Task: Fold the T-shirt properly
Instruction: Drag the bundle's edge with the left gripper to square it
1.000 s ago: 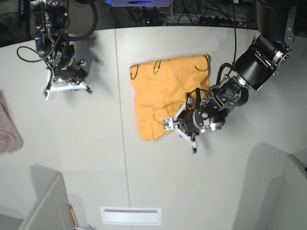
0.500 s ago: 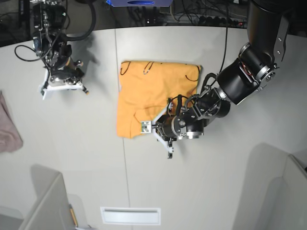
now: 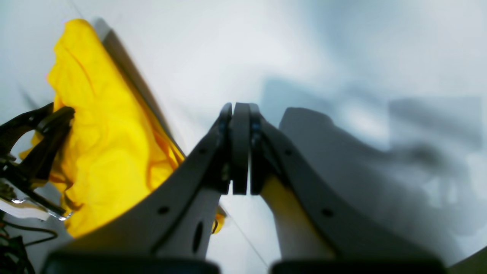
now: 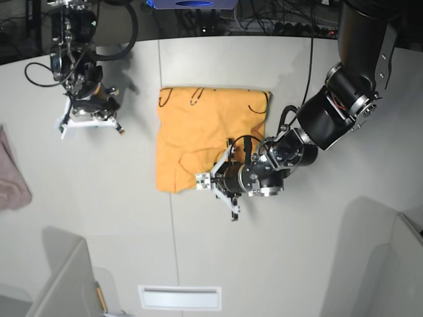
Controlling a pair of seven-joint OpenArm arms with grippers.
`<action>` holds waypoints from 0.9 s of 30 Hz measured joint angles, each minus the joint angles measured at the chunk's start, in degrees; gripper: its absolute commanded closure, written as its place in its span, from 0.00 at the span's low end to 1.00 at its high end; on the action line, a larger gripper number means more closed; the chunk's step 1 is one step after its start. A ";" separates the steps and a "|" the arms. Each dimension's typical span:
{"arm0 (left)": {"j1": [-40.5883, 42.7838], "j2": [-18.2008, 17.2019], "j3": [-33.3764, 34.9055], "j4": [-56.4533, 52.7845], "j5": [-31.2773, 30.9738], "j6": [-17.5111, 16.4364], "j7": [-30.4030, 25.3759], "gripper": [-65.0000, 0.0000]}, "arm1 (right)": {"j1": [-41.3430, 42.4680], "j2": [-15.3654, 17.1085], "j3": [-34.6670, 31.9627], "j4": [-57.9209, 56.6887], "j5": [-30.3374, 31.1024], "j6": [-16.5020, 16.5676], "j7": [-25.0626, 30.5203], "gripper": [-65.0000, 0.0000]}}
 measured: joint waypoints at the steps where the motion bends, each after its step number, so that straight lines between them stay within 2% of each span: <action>1: -0.15 0.04 0.02 -0.04 -0.02 -0.26 0.13 1.00 | 0.13 0.00 0.00 0.00 0.00 -0.02 -0.11 1.00; 7: -1.29 0.26 0.46 -0.15 0.00 -1.16 1.09 1.00 | 0.17 0.02 -0.09 0.00 -0.02 0.02 -0.09 1.00; 12: -2.69 0.33 0.72 -0.28 0.04 -1.53 1.81 0.65 | 0.17 0.00 -0.09 0.00 -0.02 -0.02 -0.13 1.00; 16: -4.09 0.44 0.35 -0.59 0.26 -2.01 2.49 0.43 | 0.28 0.02 -0.09 0.00 -0.02 -0.02 -0.11 1.00; 21: -5.18 -0.20 0.44 0.96 1.14 -2.82 4.39 0.29 | 0.31 0.02 -0.09 -1.66 -0.04 0.02 -0.09 1.00; 23: -5.22 -0.35 -0.04 2.21 1.40 -2.84 4.92 0.26 | 0.28 0.02 -0.09 -2.16 -0.04 -0.07 -0.13 1.00; 25: -4.96 -0.33 -2.69 3.34 1.36 -4.07 5.33 0.26 | 0.33 0.00 -0.09 -2.21 -0.04 0.02 -0.11 1.00; 27: -4.81 -0.33 -6.12 4.81 1.38 -3.89 5.53 0.26 | 0.28 0.02 -0.09 -2.21 -0.04 0.00 -0.11 1.00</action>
